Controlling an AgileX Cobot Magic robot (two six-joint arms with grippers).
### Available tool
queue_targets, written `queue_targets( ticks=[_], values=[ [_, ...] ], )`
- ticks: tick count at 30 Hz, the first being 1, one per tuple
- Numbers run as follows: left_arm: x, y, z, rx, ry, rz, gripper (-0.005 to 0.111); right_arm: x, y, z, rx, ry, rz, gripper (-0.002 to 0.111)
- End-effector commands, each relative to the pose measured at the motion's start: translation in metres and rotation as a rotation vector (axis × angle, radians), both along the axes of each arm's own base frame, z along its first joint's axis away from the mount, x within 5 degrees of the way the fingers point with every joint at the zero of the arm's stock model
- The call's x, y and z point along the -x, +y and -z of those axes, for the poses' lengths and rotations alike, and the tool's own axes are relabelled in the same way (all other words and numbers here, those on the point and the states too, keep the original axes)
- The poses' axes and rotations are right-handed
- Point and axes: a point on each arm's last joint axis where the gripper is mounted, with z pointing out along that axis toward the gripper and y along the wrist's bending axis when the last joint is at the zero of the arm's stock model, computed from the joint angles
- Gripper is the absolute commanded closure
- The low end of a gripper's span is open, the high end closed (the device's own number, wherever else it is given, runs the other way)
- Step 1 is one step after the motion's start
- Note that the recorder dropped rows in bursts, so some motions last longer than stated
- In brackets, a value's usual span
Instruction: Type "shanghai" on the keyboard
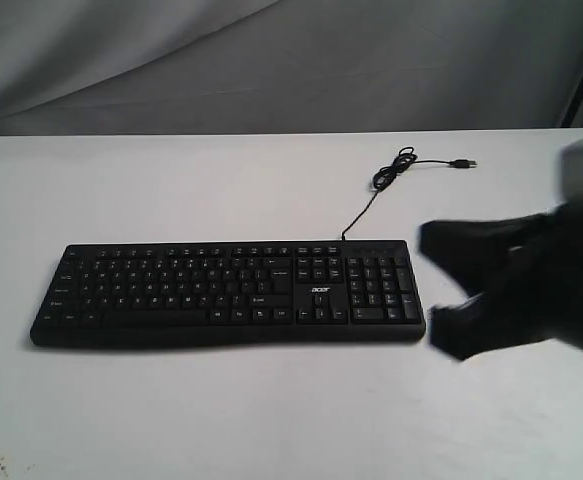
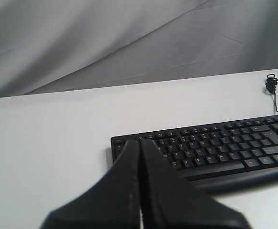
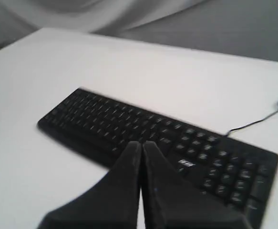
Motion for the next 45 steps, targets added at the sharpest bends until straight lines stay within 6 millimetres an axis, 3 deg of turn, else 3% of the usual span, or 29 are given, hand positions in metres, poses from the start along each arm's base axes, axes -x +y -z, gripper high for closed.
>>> queue_targets(
  ticks=[1,11,18,28,34,39,45],
  values=[
    [0.0,0.0,0.001,0.003,-0.004,0.005,0.107,-0.012,0.062,0.016,0.122,0.014,-0.22,0.108],
    [0.0,0.0,0.001,0.003,-0.004,0.005,0.107,-0.071,0.177,0.039,0.435,0.045,-0.332,0.108],
    [0.0,0.0,0.001,0.003,-0.004,0.005,0.107,-0.089,0.233,0.059,0.509,0.002,-0.401,0.108],
    [0.0,0.0,0.001,0.003,-0.004,0.005,0.107,-0.123,0.281,0.064,0.481,0.041,-0.338,0.108],
    [0.0,0.0,0.001,0.003,-0.004,0.005,0.107,-0.133,0.302,0.083,0.493,0.109,-0.355,0.108],
    [0.0,0.0,0.001,0.003,-0.004,0.005,0.107,-0.13,0.311,0.1,0.454,0.16,-0.428,0.108],
    [0.0,0.0,0.001,0.003,-0.004,0.005,0.107,-0.15,0.305,0.11,0.406,0.141,-0.387,0.108]
  ],
)
